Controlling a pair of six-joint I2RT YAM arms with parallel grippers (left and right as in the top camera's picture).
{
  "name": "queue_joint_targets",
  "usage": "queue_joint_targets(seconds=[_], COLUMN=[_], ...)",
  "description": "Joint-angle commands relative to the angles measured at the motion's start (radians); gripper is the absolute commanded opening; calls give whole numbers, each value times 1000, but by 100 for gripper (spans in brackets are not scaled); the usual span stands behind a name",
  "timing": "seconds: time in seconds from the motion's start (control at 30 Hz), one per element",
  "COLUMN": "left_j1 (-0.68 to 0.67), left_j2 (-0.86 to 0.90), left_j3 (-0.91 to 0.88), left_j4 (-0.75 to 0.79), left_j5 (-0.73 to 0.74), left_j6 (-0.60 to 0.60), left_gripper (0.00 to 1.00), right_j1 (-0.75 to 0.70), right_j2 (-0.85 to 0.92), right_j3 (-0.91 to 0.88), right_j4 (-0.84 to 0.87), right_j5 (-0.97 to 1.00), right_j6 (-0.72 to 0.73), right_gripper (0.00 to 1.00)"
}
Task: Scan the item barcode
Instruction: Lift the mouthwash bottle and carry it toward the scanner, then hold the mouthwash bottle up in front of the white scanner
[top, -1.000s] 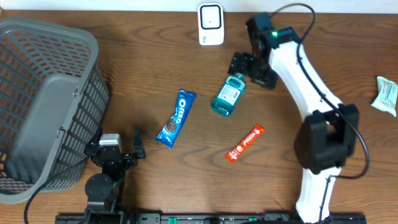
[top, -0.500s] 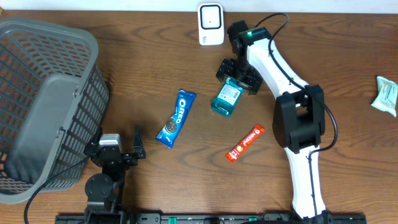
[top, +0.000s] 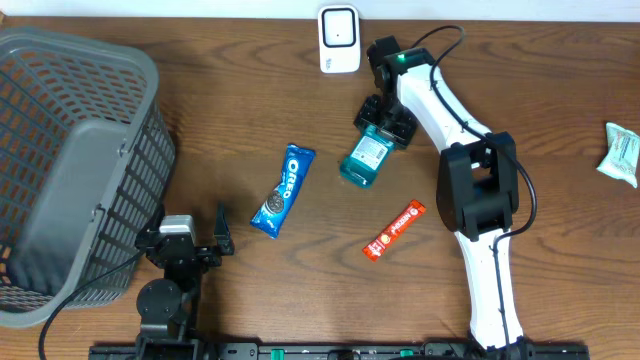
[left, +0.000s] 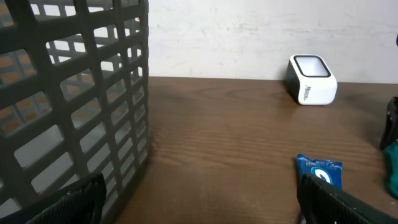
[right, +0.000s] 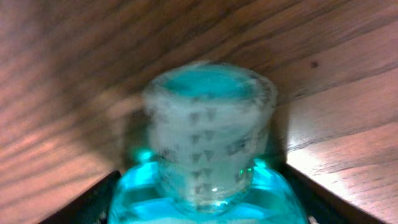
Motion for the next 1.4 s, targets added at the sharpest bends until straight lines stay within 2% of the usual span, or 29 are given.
queue_joint_targets(seconds=[0.0, 0.07, 0.3, 0.47, 0.8, 0.9, 1.07, 1.37], left_j1=[-3, -3, -3, -3, -3, -3, -3, -3], left_j2=[-1, -1, -1, -1, -1, -1, -1, -1], left_j3=[-19, -19, -19, -19, -19, -19, -19, -19], left_j4=[-37, -37, -37, -37, -37, -37, -37, -37], left_j5=[-23, -23, -23, -23, -23, -23, -23, -23], left_j6=[14, 14, 14, 13, 14, 14, 14, 13], left_gripper=[98, 98, 98, 98, 98, 98, 98, 98], right_j1=[-8, -8, -7, -1, 29, 45, 82, 163], right_j2=[30, 29, 27, 27, 27, 27, 27, 26], right_j3=[10, 12, 97, 252, 405, 426, 459, 482], right_j4=[0, 3, -57, -164, -278, -274, -242, -204], right_j5=[42, 42, 35, 37, 43, 69, 218, 230], right_j6=[-16, -35, -108, -167, -212, -227, -234, -261], right_gripper=[55, 43, 38, 31, 25, 25, 22, 19])
